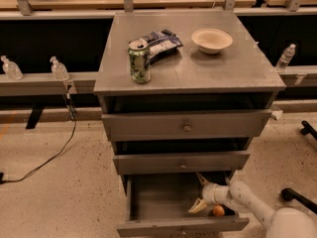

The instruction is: Place orange into bottom drawer

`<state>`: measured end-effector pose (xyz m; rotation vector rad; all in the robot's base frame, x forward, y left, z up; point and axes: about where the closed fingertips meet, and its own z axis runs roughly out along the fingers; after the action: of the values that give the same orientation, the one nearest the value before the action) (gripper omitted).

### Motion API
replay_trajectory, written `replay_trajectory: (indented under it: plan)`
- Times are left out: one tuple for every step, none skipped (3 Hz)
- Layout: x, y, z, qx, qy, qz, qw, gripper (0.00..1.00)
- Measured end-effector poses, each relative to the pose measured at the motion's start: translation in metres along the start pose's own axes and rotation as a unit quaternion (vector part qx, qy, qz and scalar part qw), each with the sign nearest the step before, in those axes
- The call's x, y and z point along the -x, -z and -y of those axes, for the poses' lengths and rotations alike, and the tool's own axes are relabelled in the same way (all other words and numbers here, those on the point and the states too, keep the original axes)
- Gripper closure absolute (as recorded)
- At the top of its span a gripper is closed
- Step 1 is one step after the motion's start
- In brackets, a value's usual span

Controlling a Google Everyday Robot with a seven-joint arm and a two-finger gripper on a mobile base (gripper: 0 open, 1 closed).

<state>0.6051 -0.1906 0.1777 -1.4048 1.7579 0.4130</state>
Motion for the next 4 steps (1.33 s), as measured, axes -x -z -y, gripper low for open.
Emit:
replay_trajectory:
  plan:
    - [0.010,0.010,-0.004,0.009,-0.003,0.032,0.9995,0.00]
    - [0.036,0.054,-0.019,0.007,-0.009,0.107,0.9942,0.00]
    - [0.042,0.083,-0.031,-0.005,-0.024,0.136,0.9904,0.00]
    - [0.035,0.119,-0.039,-0.029,-0.052,0.144,0.9878,0.00]
